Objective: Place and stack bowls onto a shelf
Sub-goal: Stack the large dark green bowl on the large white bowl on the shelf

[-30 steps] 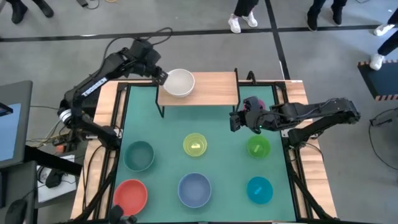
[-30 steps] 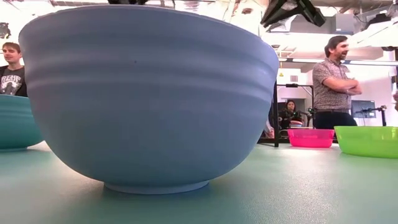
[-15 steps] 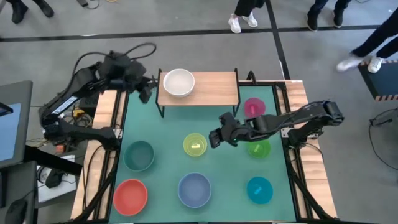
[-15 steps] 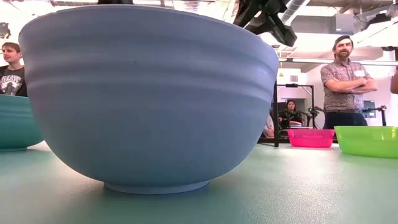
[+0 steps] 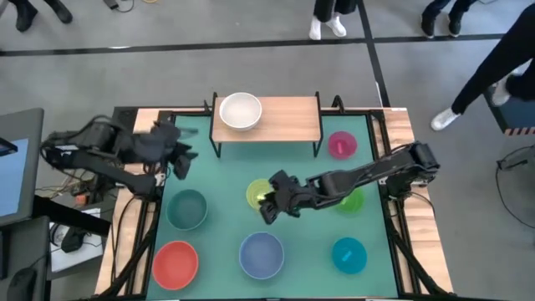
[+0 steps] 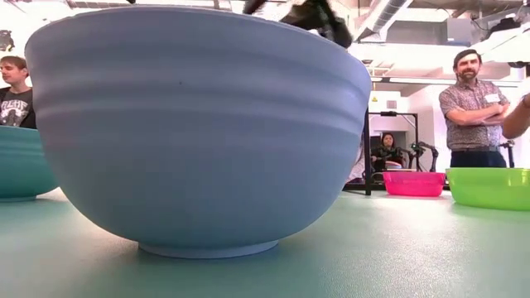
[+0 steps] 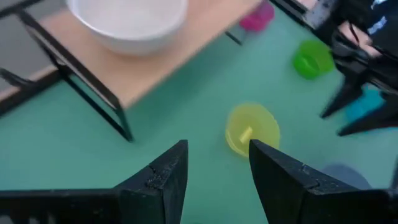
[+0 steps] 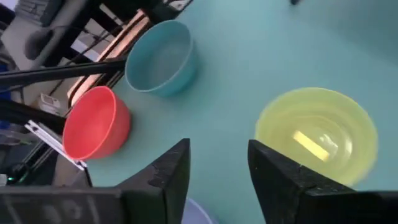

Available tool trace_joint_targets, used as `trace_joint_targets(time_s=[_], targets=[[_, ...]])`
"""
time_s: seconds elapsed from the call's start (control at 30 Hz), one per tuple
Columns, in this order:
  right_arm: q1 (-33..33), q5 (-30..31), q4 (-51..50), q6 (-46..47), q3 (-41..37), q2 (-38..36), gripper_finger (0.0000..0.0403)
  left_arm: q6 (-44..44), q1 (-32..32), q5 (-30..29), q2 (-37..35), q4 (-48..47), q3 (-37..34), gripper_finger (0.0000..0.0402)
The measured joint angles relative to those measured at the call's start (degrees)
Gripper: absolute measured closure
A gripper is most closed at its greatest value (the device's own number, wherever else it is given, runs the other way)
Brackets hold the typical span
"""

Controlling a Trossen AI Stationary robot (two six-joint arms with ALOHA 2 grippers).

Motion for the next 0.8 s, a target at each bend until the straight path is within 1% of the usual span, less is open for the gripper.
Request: trace_joint_targets(time_s=[0.07,0.2,0.27,0.33,0.4,0.53,0.7,0.8], targets=[[-0.08,-0.80,2.10,-0.97,2.74,3.14,0.0203,-3.10,-4.12,-0.77,0.75,-1.40,-0.47,0.0247],[-0.83,-1.49,1.28,-1.59,8.72,8.69,0.0200,-10.71,-10.82,-3.22,2.49,-5.64,-0.51,0.0247],[-0.75,-1.42,0.21,-1.21,11.10,10.67,0.0200,-12.18,-13.17,-4.55,2.81,-6.32,-0.51,0.0247],[-0.57,-1.01,0.31,0.56,12.78,11.82,0.0200,-11.70,-15.01,-5.58,3.30,-6.45,-0.51,0.0247],[-0.57,-0.69,0.34,2.45,14.10,12.43,0.0200,-10.86,-16.05,-6.84,3.49,-6.94,-0.51,0.0247],[-1.33,0.13,1.53,7.21,14.36,12.51,0.0200,-10.60,-16.50,-8.04,2.90,-8.71,-0.51,0.0247],[-3.75,0.92,1.20,7.41,14.36,12.62,0.0205,-12.46,-16.70,-6.93,1.16,-14.77,-0.51,0.0247],[-5.35,1.00,3.43,7.48,14.36,12.65,0.0206,-12.62,-16.67,-6.31,0.00,-17.85,-0.51,0.0247]])
